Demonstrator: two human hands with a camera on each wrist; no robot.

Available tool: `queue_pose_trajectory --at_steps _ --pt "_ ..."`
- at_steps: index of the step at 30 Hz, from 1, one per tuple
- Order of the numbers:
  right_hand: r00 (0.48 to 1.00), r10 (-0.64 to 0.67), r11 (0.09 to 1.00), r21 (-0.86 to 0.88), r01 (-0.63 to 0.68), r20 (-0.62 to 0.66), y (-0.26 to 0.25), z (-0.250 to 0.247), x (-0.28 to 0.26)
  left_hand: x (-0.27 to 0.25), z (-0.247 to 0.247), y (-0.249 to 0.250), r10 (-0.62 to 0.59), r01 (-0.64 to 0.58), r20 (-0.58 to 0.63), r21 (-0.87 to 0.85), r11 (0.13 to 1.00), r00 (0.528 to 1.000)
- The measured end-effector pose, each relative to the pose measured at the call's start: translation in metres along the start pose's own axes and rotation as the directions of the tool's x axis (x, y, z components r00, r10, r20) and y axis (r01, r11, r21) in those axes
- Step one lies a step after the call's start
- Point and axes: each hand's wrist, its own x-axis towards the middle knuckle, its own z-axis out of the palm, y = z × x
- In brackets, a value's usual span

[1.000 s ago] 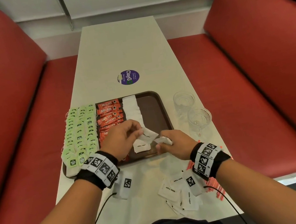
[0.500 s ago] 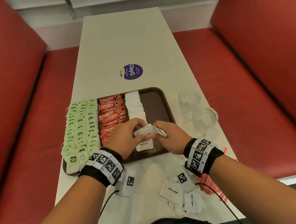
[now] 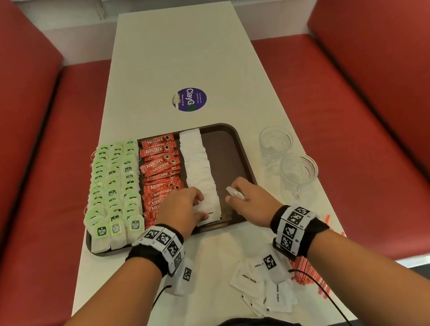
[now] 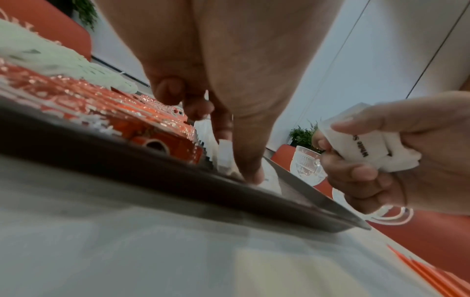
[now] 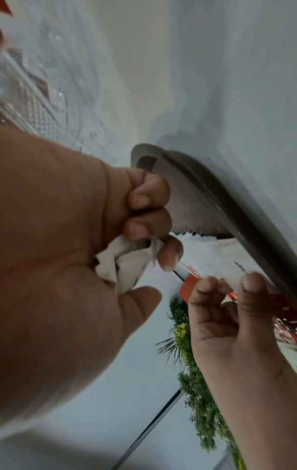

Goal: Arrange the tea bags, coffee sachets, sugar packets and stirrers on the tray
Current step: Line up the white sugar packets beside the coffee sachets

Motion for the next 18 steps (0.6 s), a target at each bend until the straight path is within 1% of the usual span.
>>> queue_pose_trajectory --at_steps 2,3,5,7,9,12,18 --pt "1.000 0.011 0.999 0.042 -0.012 0.025 0.0004 0.0004 -0.0002 0.0006 0.0015 -0.0025 0.051 -0.049 -0.044 0.062 0.997 0.998" --pt "0.999 0.014 0.998 0.062 -0.016 0.032 0.0006 0.0003 -0.0004 0.0001 0.0022 -0.0036 0.073 -0.070 -0.035 0.081 0.994 0.997" --pt "0.999 0.024 0.996 0.088 -0.026 0.033 0.0008 -0.0012 -0.0002 -0.0013 0.0044 -0.0051 0.120 -0.121 0.021 0.121 0.985 0.993" --pt "0.999 0.033 0.993 0.112 -0.036 0.031 0.0005 -0.0017 0.0004 -0.0022 0.0052 -0.0052 0.147 -0.154 0.053 0.191 0.969 0.988" --pt "0.999 0.039 0.991 0.124 -0.043 0.036 0.0013 -0.0008 0.0008 -0.0017 0.0053 -0.0031 0.155 -0.161 0.044 0.250 0.955 0.987" --pt "0.999 0.033 0.993 0.109 -0.037 0.040 0.0043 0.0012 0.0014 0.0001 0.0061 0.0014 0.164 -0.164 0.024 0.292 0.942 0.986" --pt "1.000 -0.008 0.999 0.039 0.008 0.009 0.0096 0.0015 0.0036 0.0056 0.0031 0.0031 0.146 -0.144 0.012 0.266 0.953 0.989"
